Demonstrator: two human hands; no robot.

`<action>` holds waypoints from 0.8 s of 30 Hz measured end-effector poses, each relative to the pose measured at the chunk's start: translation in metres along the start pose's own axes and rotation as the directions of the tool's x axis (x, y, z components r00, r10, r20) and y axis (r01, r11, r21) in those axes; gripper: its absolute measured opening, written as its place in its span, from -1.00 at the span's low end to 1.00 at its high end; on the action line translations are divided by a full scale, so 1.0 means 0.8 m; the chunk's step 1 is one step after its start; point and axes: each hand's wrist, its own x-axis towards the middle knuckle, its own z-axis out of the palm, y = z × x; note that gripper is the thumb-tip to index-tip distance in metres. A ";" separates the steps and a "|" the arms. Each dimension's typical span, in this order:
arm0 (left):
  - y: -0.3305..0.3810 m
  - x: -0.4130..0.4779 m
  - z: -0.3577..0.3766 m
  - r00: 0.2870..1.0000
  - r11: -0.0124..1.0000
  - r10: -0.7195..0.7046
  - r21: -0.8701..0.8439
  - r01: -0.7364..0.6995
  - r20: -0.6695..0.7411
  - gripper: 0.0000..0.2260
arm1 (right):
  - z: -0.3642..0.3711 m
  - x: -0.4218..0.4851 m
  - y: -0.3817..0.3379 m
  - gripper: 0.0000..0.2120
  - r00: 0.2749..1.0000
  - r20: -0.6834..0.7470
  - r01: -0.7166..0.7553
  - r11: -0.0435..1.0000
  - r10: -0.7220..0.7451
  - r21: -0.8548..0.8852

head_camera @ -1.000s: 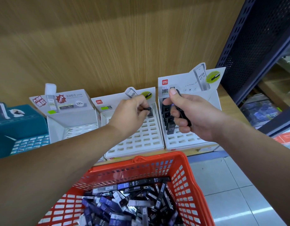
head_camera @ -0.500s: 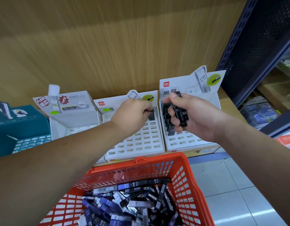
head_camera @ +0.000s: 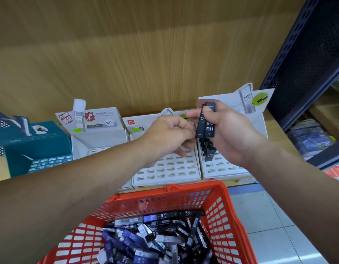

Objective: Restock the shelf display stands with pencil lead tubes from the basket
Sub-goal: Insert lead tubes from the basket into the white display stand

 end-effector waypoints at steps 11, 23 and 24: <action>-0.014 0.008 -0.030 1.000 1.000 0.020 0.008 -0.020 -0.019 -0.87 | -0.005 0.001 -0.002 -0.73 0.988 -0.053 0.099 0.849 -0.147 -0.519; -0.062 0.041 -0.009 0.945 0.921 0.287 0.317 -0.227 -0.159 -0.82 | -0.027 -0.014 -0.017 -0.85 0.997 -0.013 0.052 0.793 -0.076 -0.607; -0.059 0.042 -0.008 0.936 0.921 0.306 0.302 -0.245 -0.172 -0.83 | -0.028 -0.013 -0.021 -0.87 0.994 -0.020 0.073 0.815 -0.103 -0.575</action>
